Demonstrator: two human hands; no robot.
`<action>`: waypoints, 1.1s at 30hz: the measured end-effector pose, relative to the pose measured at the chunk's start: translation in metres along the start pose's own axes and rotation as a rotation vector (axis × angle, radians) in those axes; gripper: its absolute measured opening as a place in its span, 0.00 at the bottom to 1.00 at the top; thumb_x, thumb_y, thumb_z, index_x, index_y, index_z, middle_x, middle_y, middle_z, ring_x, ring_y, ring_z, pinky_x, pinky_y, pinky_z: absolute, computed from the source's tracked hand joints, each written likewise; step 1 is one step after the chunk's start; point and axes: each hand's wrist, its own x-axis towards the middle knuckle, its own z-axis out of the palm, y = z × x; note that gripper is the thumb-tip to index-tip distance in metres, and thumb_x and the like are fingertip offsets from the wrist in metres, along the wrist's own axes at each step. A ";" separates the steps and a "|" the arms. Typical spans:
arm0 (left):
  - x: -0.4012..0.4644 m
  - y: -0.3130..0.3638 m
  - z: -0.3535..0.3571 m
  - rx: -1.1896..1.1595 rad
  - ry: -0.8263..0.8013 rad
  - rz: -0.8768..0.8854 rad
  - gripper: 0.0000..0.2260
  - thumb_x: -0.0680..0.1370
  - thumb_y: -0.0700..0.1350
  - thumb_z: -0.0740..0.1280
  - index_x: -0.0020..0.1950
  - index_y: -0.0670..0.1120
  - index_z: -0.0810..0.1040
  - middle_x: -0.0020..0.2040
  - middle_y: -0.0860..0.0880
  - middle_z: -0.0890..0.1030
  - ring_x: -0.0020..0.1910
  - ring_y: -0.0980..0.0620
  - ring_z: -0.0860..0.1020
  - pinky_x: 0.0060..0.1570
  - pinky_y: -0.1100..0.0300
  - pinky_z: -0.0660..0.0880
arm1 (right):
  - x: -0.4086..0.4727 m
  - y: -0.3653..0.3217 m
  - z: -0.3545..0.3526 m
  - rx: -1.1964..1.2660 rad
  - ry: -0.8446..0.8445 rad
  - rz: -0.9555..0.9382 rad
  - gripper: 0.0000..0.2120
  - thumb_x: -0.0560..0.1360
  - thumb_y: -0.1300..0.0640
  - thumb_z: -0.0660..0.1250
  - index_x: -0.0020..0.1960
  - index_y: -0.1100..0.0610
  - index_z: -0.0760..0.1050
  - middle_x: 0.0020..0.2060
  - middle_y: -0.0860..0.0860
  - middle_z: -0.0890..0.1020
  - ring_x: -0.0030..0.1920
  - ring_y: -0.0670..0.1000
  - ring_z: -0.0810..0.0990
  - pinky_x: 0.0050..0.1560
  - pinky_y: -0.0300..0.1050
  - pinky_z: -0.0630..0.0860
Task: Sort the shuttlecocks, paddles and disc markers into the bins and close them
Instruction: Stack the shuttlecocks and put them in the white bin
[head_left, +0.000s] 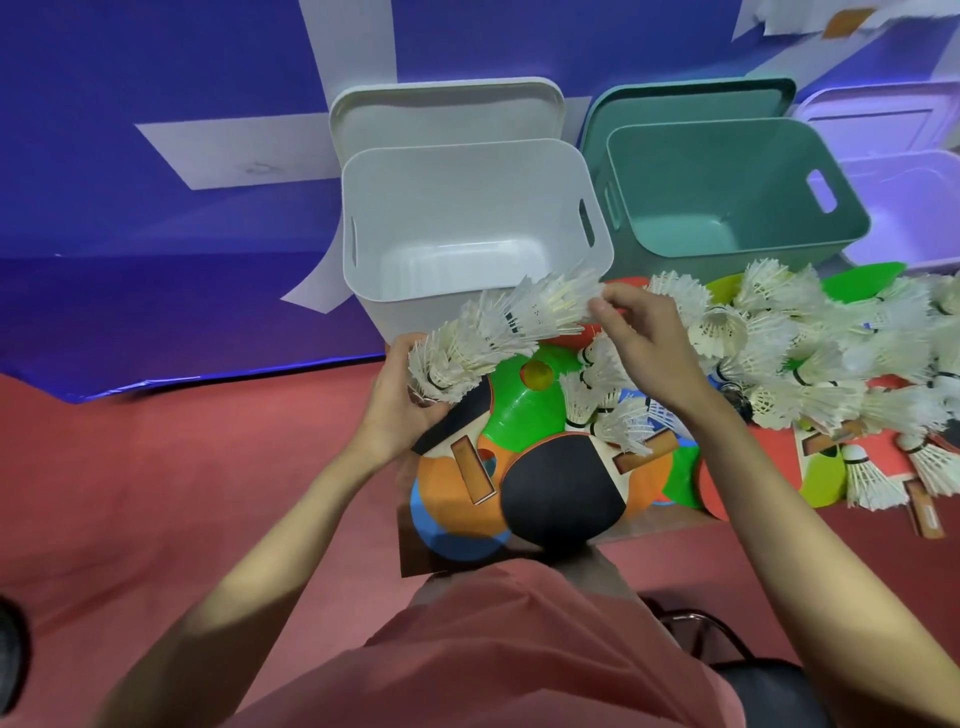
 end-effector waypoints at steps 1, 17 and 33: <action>0.003 0.007 -0.005 0.019 -0.001 0.018 0.27 0.65 0.45 0.75 0.61 0.43 0.71 0.54 0.48 0.78 0.51 0.58 0.77 0.49 0.57 0.76 | 0.004 0.001 -0.003 0.023 -0.023 0.006 0.13 0.79 0.59 0.59 0.37 0.61 0.71 0.30 0.50 0.70 0.34 0.46 0.67 0.37 0.43 0.63; 0.206 0.044 -0.044 0.708 -0.147 0.228 0.25 0.71 0.36 0.71 0.66 0.38 0.66 0.61 0.39 0.72 0.58 0.42 0.72 0.54 0.59 0.67 | 0.181 0.029 -0.010 -0.204 0.037 0.234 0.11 0.71 0.69 0.64 0.31 0.60 0.73 0.26 0.51 0.71 0.29 0.47 0.67 0.28 0.35 0.62; 0.269 -0.029 -0.005 0.995 -0.418 0.000 0.20 0.71 0.30 0.64 0.60 0.40 0.65 0.53 0.40 0.70 0.48 0.40 0.73 0.47 0.45 0.73 | 0.243 0.095 0.058 -0.764 -0.443 0.183 0.14 0.73 0.73 0.58 0.56 0.63 0.67 0.54 0.62 0.77 0.54 0.62 0.77 0.44 0.48 0.68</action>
